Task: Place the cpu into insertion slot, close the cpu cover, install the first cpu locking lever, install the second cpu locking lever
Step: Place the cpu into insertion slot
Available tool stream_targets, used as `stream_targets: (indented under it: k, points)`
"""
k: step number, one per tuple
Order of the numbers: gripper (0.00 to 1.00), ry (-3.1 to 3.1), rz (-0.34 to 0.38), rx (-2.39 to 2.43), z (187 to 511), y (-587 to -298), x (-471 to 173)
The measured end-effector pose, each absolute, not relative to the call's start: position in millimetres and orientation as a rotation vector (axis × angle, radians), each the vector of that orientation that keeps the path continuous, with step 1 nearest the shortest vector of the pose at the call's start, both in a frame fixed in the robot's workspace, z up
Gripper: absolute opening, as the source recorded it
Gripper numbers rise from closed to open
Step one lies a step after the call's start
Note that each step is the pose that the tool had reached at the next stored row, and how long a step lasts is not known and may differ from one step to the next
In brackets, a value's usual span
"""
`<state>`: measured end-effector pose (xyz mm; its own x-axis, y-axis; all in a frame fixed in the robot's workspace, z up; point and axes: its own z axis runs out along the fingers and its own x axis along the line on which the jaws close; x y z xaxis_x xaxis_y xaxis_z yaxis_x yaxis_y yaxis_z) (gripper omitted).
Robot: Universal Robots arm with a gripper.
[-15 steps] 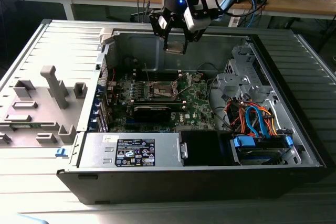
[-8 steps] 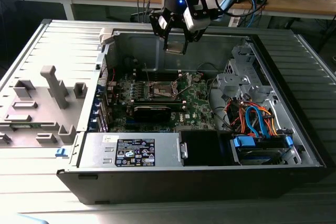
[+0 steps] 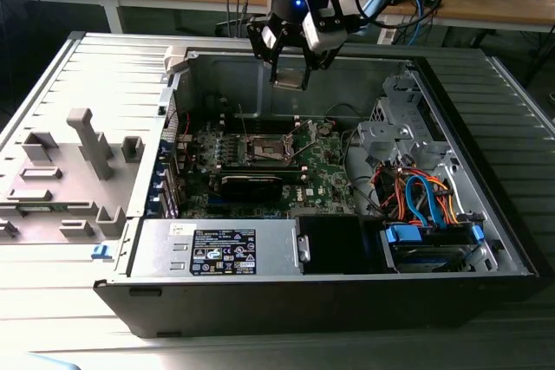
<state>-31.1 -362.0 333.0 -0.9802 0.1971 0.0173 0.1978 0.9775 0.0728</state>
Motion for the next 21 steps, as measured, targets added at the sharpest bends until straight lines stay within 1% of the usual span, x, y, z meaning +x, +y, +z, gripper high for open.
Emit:
stream_targets:
  k: [21]
  points:
    - [0.55,-3.110,-0.109,-0.365,332.1,-362.0,-31.1]
